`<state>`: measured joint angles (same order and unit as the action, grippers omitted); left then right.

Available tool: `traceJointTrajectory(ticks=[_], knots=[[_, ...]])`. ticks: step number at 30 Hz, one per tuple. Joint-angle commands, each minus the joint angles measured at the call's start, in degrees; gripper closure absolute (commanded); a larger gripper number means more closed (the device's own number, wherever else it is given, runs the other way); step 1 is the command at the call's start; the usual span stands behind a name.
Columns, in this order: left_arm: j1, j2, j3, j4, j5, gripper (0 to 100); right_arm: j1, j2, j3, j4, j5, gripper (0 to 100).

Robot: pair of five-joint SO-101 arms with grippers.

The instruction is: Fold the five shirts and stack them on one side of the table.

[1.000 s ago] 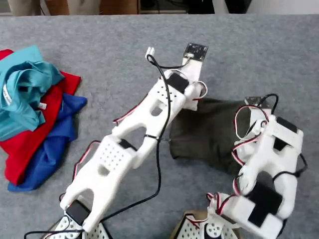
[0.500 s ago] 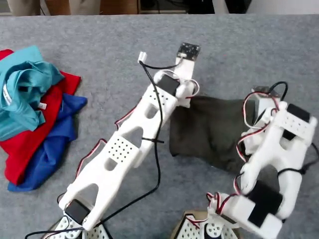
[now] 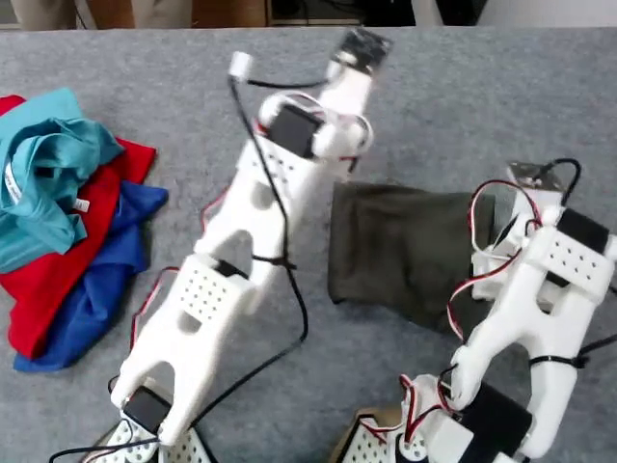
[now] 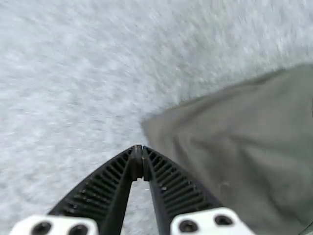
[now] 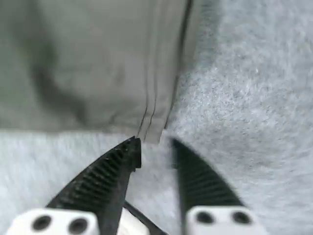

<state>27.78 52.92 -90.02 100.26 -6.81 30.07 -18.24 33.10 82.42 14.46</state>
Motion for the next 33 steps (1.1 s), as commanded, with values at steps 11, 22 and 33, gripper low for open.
traceJointTrajectory(ticks=[11,22,33], knots=[[-7.82,-26.33,42.46,0.0,-1.23,98,-14.11,27.91,0.22,-29.98,-19.52,60.3],[-15.21,-30.11,48.18,-0.79,-1.32,98,-13.41,43.38,-20.44,-9.85,-18.99,99.2],[-16.09,-30.2,47.74,-0.44,-1.32,98,-9.45,37.23,-28.97,-8.35,-14.15,99.8]])
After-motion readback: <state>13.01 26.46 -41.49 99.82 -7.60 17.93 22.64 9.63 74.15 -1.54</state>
